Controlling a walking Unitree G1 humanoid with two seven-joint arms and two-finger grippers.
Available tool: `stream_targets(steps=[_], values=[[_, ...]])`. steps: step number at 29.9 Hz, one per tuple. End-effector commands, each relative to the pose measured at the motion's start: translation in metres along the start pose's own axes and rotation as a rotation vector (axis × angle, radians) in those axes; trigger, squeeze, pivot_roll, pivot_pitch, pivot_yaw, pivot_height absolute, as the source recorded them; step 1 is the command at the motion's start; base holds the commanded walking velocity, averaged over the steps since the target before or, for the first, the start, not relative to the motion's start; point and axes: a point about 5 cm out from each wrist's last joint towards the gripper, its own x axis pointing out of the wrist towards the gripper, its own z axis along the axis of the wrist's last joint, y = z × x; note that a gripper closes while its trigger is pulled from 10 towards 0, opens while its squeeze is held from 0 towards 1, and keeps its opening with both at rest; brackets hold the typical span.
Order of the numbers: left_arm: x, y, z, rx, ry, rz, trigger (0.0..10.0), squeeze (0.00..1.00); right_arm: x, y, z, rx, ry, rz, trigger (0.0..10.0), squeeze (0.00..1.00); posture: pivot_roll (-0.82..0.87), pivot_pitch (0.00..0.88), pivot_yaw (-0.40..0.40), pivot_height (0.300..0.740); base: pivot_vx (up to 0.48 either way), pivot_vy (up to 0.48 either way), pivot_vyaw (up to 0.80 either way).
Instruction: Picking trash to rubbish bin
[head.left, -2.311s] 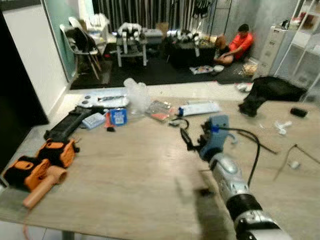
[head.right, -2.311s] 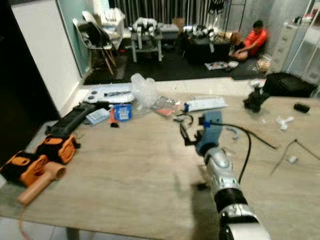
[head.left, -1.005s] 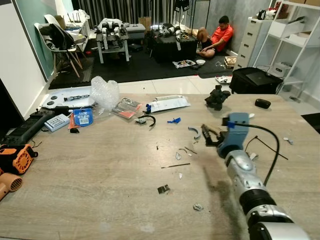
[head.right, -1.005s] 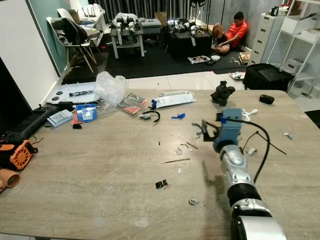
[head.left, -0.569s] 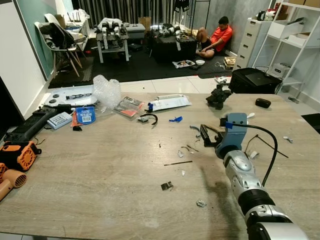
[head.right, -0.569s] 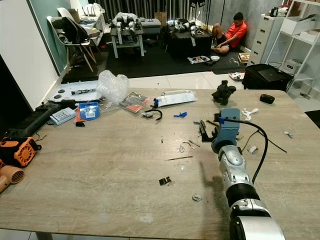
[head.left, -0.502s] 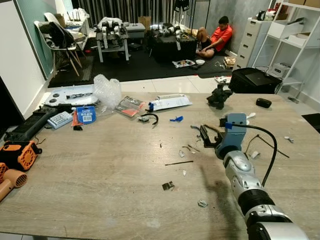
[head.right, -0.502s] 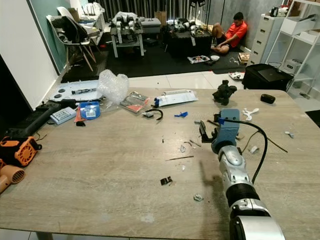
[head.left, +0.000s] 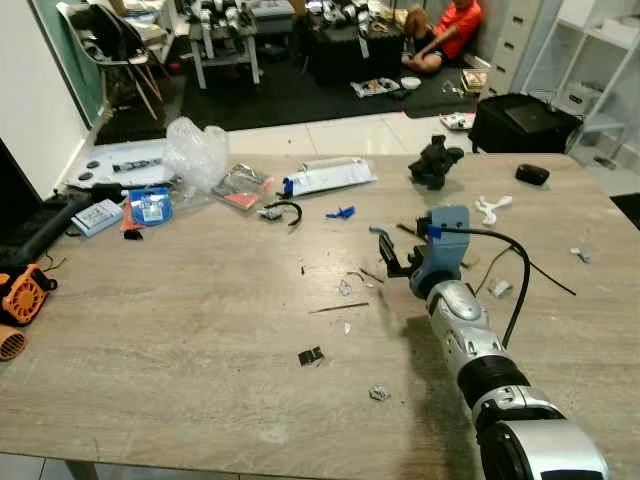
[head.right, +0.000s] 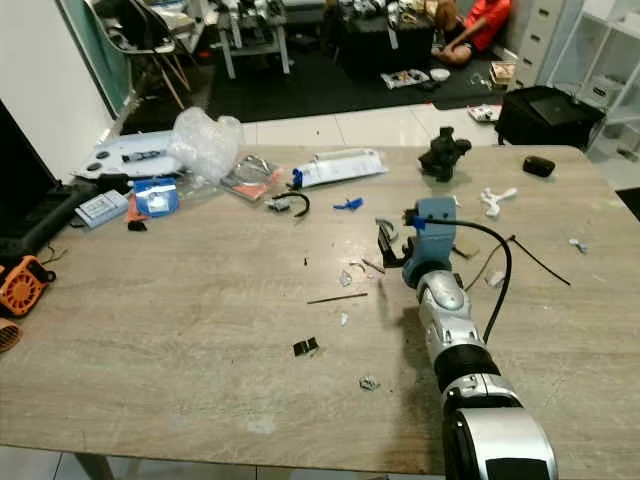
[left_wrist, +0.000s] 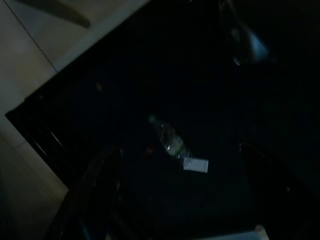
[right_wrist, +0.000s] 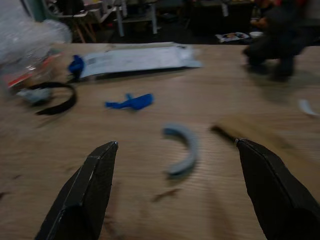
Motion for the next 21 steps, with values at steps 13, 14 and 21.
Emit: stream_targets(steps=[13, 14, 21], values=[[-0.017, 0.015, -0.058, 0.034, 0.073, 0.050, 10.0, 0.00, 0.019, -0.022, 0.042, 0.001, -0.053, -0.069, 10.0, 0.00, 0.05, 0.428, 0.078, 0.740, 0.000, 0.000, 0.00], [-0.018, 0.016, -0.060, 0.037, 0.075, 0.051, 10.0, 0.00, 0.020, -0.024, 0.048, 0.005, -0.069, -0.076, 10.0, 0.00, 0.05, 0.428, 0.078, 0.740, 0.000, 0.000, 0.00], [-0.020, 0.019, -0.066, 0.057, 0.070, 0.051, 10.0, 0.00, 0.025, -0.048, 0.086, -0.016, -0.153, -0.128, 10.0, 0.00, 0.05, 0.455, 0.094, 0.740, 0.000, 0.000, 0.00]])
